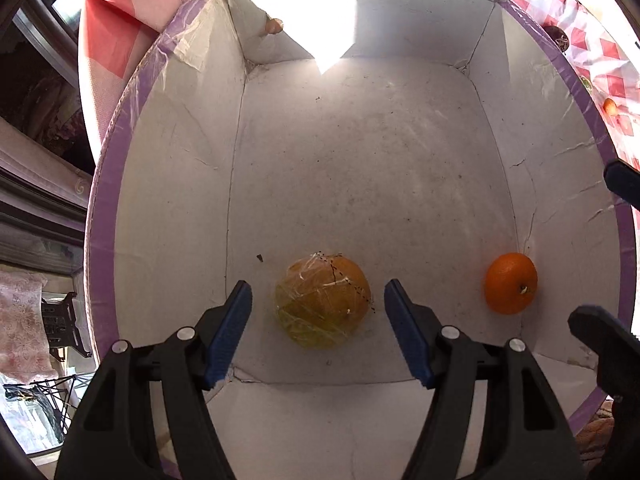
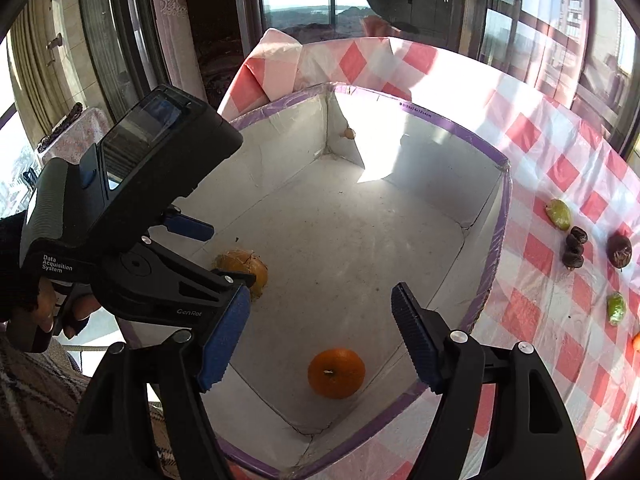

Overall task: Organize fruits
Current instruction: 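Move both grippers back over the tablecloth toward the remaining fruits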

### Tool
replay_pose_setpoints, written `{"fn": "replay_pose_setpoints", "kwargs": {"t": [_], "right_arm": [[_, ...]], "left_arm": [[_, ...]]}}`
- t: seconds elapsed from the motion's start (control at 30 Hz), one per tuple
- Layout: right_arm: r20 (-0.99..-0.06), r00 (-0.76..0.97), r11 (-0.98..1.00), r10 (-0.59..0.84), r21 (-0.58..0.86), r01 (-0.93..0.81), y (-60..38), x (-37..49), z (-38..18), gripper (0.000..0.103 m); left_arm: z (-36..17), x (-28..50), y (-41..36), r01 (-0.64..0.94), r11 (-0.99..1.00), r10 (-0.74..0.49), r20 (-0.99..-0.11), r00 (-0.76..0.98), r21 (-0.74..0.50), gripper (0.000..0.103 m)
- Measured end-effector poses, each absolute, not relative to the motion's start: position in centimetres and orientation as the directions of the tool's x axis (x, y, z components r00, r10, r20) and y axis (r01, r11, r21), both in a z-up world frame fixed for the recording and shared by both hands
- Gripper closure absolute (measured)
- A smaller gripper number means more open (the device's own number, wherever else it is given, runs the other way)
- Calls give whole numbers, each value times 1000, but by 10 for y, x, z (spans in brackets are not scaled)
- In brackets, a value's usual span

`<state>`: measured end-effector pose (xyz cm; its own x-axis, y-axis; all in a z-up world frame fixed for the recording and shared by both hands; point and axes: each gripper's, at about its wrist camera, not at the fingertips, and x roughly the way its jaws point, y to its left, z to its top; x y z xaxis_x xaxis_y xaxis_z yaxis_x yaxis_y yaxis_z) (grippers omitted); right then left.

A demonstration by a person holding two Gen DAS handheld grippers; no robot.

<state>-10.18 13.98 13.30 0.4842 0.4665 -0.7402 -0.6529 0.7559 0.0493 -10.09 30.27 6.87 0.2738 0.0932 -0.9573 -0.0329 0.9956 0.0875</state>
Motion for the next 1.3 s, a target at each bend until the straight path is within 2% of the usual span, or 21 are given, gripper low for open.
{"fn": "replay_pose_setpoints", "kwargs": {"t": [0.03,0.1,0.2,0.3,0.4,0.57,0.73,0.93,1.3], "right_arm": [[-718,522,782,461,51,-621,129,-99,138,25],[-681,594,836,428,48,-547,104,-92,144,24],[-654,660,900,370,78,-428,60,-78,149,17],[-687,664,943,295,97,-319,19,-63,143,17],[-739,640,968,209,64,-241,-18,-51,130,17],[-802,589,994,103,66,-85,-85,-41,105,17],[-859,510,995,48,83,46,-152,-36,75,18],[-890,454,997,36,61,40,-197,-40,46,19],[-871,479,990,115,62,-125,-203,26,17,20]], "left_arm": [[79,-99,298,-42,992,127,-941,315,120,27],[105,-95,286,-84,976,219,-878,426,202,26],[149,-88,262,-152,957,288,-745,601,247,3],[184,-88,223,-120,970,229,-631,741,211,2],[204,-81,174,-43,982,141,-566,812,184,2],[182,-45,93,155,982,-34,-710,704,107,2],[106,-20,49,192,981,-89,-861,500,10,3],[48,-10,16,172,983,-19,-881,473,71,6],[11,42,-6,29,992,95,-865,493,125,6]]}}
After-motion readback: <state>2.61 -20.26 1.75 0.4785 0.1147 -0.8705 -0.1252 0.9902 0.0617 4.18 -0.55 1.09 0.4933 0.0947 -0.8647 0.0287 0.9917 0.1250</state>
